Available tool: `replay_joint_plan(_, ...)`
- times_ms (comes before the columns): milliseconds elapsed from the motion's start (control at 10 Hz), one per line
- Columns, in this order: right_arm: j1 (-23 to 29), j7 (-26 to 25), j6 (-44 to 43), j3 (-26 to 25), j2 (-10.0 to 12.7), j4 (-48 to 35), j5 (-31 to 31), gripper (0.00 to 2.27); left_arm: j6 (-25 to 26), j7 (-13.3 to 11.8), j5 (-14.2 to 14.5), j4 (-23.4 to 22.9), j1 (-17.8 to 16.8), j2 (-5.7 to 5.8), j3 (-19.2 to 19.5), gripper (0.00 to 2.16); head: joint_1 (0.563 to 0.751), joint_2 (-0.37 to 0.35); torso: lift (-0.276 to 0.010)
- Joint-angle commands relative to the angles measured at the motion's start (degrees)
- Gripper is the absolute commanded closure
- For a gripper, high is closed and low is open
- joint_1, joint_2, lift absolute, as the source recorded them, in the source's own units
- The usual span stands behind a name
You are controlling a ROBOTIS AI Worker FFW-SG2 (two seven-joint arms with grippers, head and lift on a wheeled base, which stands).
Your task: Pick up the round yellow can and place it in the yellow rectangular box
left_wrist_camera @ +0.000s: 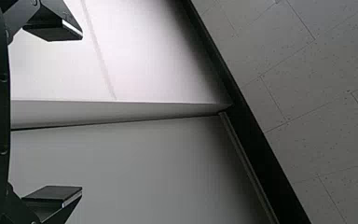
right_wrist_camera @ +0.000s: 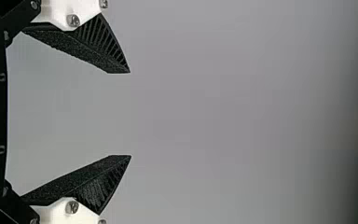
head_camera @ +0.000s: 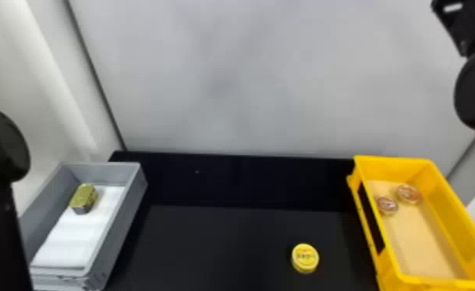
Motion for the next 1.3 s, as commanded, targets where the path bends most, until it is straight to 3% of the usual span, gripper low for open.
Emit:
replay_joint_plan(0, 2.10, 0.43, 6.85, -0.03, -0.13, 0.01, -2.17, 0.16, 1.01, 0.26, -0.96, -1.32, 0.32, 2.05, -0.34, 0.11, 0.663, 0.054, -0.010)
replay_joint_plan(100, 3.16, 0.78, 10.54, -0.47, -0.22, -0.16, -3.93, 0.16, 1.81, 0.26, -1.57, -1.94, 0.59, 3.01, -0.34, 0.11, 0.663, 0.054, -0.010)
replay_joint_plan(200, 4.48, 1.13, 13.53, -0.64, -0.31, -0.16, -5.16, 0.16, 3.12, 0.26, -1.75, -2.55, 0.85, 4.69, -0.60, 0.11, 0.663, 0.054, -0.010)
replay_joint_plan(500, 7.90, 7.02, 24.53, -1.35, -0.83, 1.51, -5.25, 0.16, 7.96, 0.44, -2.19, -4.84, 1.64, 13.22, -2.54, 0.11, 0.663, 0.054, -0.010)
replay_joint_plan(600, 9.57, 8.78, 27.08, -1.87, -0.92, 1.59, -5.16, 0.16, 8.66, 0.61, -2.19, -5.36, 1.90, 14.18, -2.63, 0.11, 0.663, 0.054, -0.010)
replay_joint_plan(800, 13.62, 10.36, 30.07, -2.67, -0.83, 1.68, -5.16, 0.18, 8.49, 0.88, -2.36, -5.72, 2.61, 12.16, -2.28, 0.11, 0.663, 0.054, -0.010)
replay_joint_plan(1000, 17.13, 13.62, 33.76, -3.99, -1.01, 2.56, -3.75, 0.18, 8.75, 0.88, -2.36, -6.07, 2.17, 12.42, -2.28, 0.11, 0.663, 0.054, -0.010)
replay_joint_plan(1200, 18.89, 22.32, 37.10, -5.30, -1.45, 5.64, -0.32, 0.17, 8.84, 0.79, -2.36, -6.33, 1.64, 12.42, -2.36, 0.11, 0.663, 0.054, -0.010)
